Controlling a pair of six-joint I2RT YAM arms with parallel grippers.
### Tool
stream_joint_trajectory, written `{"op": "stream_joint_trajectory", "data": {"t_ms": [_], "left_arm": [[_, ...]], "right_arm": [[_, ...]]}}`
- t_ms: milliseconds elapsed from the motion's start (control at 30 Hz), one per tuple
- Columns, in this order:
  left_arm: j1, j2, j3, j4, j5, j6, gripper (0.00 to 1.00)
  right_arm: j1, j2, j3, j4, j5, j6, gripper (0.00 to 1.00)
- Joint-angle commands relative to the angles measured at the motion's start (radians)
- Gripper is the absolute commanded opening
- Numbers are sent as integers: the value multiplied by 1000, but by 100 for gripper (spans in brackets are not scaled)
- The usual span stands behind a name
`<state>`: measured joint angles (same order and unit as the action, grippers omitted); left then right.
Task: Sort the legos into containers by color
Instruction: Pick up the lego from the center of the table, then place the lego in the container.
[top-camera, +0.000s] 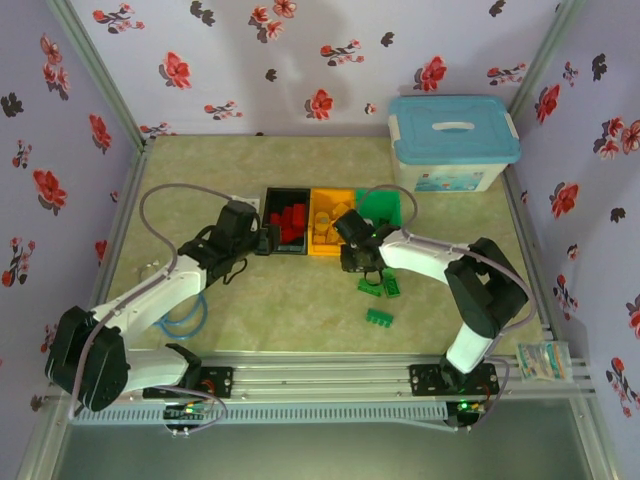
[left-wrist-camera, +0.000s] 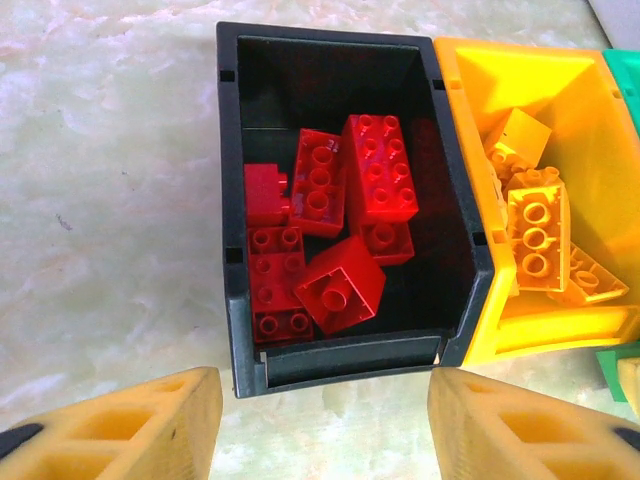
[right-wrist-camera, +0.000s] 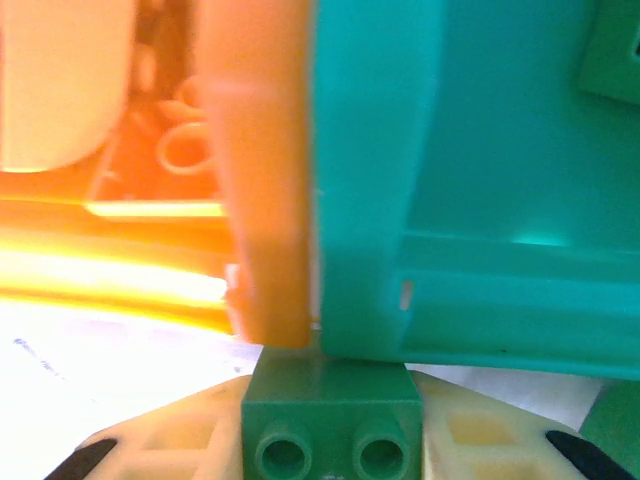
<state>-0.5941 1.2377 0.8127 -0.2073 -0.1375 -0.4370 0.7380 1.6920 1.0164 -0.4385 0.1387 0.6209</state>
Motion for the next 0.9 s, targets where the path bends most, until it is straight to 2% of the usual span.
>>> {"op": "stream_joint_trajectory", "data": {"t_ms": [0, 433, 867], "left_arm": [[-9, -28, -23, 28, -5, -15, 56], [-48, -55, -64, 35, -5, -26, 55], [-267, 43, -61, 74, -82, -60, 59]], "right_arm": [[15, -50, 35, -64, 43, -9, 30], [-3, -141, 117, -130, 111, -57, 28], [-169, -86, 190, -164, 92, -118, 31]]}}
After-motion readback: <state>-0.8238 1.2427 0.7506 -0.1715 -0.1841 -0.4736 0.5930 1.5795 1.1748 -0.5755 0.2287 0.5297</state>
